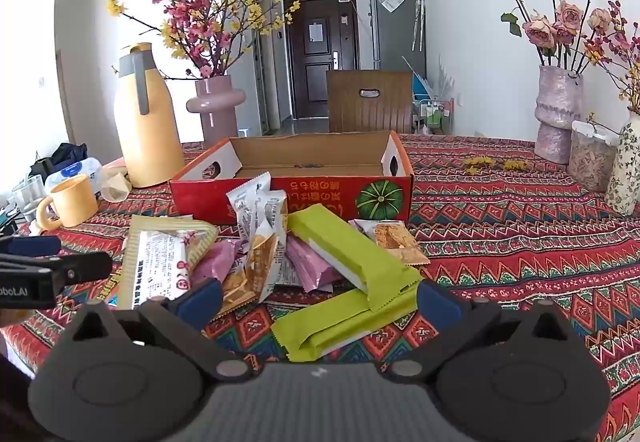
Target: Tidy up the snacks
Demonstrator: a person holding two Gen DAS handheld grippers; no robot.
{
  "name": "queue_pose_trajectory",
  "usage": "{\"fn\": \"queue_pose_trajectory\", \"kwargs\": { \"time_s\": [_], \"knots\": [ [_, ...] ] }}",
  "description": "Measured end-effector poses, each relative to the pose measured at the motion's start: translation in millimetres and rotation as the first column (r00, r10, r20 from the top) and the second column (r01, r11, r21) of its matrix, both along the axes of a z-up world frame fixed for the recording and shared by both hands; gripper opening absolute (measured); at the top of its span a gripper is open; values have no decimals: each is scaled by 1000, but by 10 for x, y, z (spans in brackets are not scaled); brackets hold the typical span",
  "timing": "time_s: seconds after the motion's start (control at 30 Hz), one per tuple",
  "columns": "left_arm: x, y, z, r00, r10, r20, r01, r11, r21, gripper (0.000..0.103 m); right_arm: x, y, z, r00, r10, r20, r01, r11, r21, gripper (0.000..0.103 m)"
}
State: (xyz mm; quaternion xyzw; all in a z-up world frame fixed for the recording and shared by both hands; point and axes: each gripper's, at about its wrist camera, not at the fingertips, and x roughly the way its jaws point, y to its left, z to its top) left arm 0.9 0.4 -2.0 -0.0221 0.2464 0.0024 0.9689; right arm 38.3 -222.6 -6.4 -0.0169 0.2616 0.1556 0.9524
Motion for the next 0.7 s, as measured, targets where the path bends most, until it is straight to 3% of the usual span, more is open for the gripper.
{"fn": "queue_pose_trajectory", "kwargs": {
  "time_s": [0.7],
  "knots": [
    [-12,6,14,1000,3,2,-3,1000,1,103,7,-4,-15,1000,1,-4,-1,1000,-2,103]
  ]
}}
